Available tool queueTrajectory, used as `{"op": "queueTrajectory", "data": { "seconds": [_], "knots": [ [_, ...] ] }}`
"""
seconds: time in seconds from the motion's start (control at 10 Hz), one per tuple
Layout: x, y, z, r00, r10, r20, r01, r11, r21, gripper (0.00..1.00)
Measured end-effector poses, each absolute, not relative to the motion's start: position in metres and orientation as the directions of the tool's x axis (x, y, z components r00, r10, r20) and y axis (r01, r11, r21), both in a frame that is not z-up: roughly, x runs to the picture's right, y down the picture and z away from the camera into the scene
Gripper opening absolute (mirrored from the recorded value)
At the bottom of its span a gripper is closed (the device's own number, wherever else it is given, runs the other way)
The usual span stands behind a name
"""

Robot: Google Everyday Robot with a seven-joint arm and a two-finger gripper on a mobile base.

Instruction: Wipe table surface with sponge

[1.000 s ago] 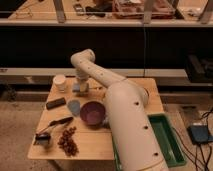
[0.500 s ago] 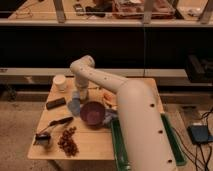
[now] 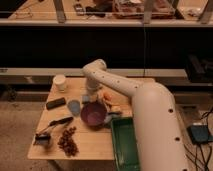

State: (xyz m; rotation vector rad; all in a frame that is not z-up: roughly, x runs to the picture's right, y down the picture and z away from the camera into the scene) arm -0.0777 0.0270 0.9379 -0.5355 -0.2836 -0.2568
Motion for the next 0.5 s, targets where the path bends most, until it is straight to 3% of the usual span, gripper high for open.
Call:
{"op": "queueTrajectory", "data": {
  "seconds": [0.5],
  "knots": [
    [-0.086, -0.017, 0.961, 0.938, -0.133, 0.320, 0.270, 0.858, -0.436, 0.00]
  ]
}}
